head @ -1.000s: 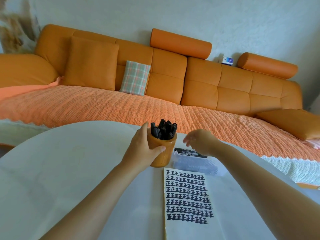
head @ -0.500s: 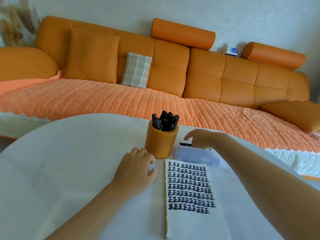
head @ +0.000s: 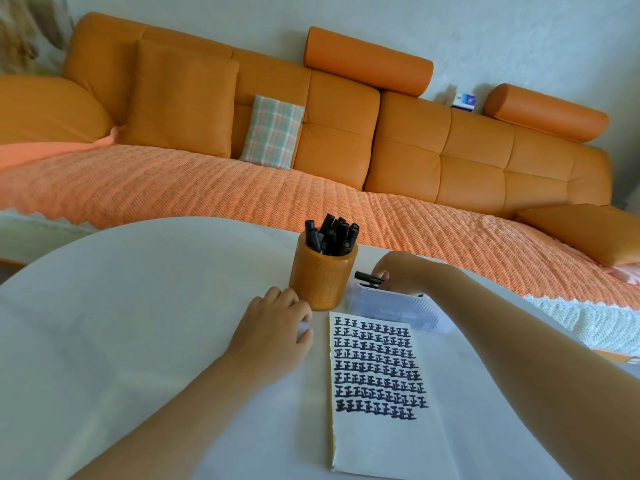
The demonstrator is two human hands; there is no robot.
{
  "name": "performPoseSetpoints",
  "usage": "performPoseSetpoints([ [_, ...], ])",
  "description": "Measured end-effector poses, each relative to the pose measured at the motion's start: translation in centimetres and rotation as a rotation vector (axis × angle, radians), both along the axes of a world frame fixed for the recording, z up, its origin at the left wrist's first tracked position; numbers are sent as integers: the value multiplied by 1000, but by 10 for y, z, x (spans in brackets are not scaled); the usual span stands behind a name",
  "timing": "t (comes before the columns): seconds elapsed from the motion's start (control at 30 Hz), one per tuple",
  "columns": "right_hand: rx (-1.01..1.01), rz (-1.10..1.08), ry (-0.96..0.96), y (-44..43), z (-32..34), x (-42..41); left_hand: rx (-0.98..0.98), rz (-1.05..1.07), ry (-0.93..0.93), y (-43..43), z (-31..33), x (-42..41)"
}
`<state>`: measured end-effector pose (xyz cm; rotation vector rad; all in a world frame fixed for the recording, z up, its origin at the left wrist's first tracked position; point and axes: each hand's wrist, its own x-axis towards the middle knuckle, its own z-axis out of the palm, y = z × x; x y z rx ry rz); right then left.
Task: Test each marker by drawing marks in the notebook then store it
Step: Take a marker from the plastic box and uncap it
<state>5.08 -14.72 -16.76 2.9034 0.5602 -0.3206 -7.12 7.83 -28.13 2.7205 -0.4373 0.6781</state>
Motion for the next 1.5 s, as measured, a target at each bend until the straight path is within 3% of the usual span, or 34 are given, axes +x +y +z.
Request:
performPoseSetpoints([
  [0.23, 195, 1, -259, -6, 23, -35, 7, 16, 18, -1, 6, -2],
  [0.33, 464, -24, -279, -10, 24, -71, -13, 33, 29, -4, 8, -5],
  [0.6, 1349, -225, 116, -21, -10, -157, -209, -63, 33, -21, 30, -23],
  [0.87, 1632, -331, 367, -49, -32, -168, -253, -272, 66, -37, 43, -44],
  [0.97, 1554, -291, 447, -59, -39, -167, -180, -300, 58, -42, 43, -48],
  [1.07, 1489, -230, 412, -60, -44, -165, -137, -320, 39, -49, 44, -48],
  [1.13, 1371, -185, 253, -60, -45, -165, -114, -326, 12, -53, 44, -46],
  [1.23, 821, 123, -255, -64, -49, -165, -69, -326, -19, -57, 44, -45],
  [1.27, 729, 200, -304, -63, -50, -166, -60, -332, -16, -60, 44, -46],
  [1.37, 754, 233, -232, -56, -48, -172, -51, -358, 0, -70, 45, -48],
  [1.5, 591, 286, -376, -59, -50, -167, -22, -355, -45, -73, 49, -49],
])
